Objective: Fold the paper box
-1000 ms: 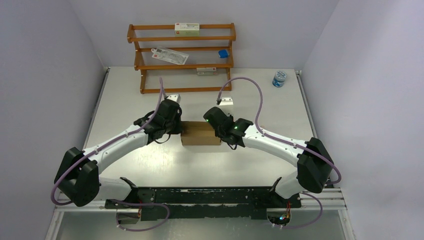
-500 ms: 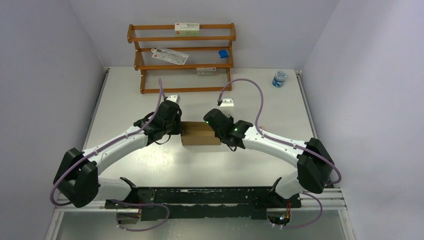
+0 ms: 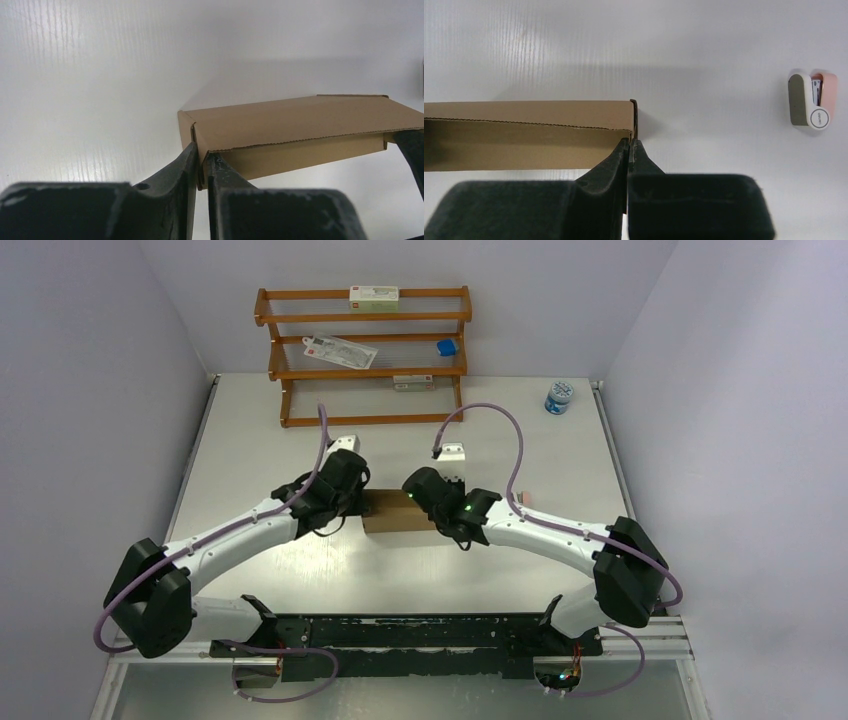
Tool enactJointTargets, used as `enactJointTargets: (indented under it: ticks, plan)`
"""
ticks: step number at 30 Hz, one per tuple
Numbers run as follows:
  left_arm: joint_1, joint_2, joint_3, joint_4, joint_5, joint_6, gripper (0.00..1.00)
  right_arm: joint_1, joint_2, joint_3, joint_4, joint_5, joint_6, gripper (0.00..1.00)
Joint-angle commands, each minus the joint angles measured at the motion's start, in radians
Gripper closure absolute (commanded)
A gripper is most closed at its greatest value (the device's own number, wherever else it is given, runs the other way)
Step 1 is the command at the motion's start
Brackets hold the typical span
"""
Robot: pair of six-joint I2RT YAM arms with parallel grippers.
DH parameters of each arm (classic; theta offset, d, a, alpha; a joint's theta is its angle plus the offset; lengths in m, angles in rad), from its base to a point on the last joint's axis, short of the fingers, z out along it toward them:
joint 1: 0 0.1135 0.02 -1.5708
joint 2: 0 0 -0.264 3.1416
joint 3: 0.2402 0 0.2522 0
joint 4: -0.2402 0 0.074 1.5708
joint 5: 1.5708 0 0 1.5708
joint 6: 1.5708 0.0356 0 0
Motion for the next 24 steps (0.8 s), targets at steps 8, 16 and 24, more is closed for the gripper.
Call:
enactJointTargets:
  ticks: [8,16,24]
  plan:
    - [-0.095,-0.018,-0.044,-0.014,-0.183,-0.074,0.87,0.034,-0.006,-0.059,0.016,-0.014,0.058,1.0]
    - [-0.13,0.004,-0.034,-0.059,-0.301,-0.052,0.9,0.032,-0.004,-0.068,0.025,-0.008,0.057,1.0]
    - [-0.155,0.02,-0.006,-0.106,-0.376,-0.044,0.9,0.034,0.007,-0.07,0.034,-0.016,0.055,1.0]
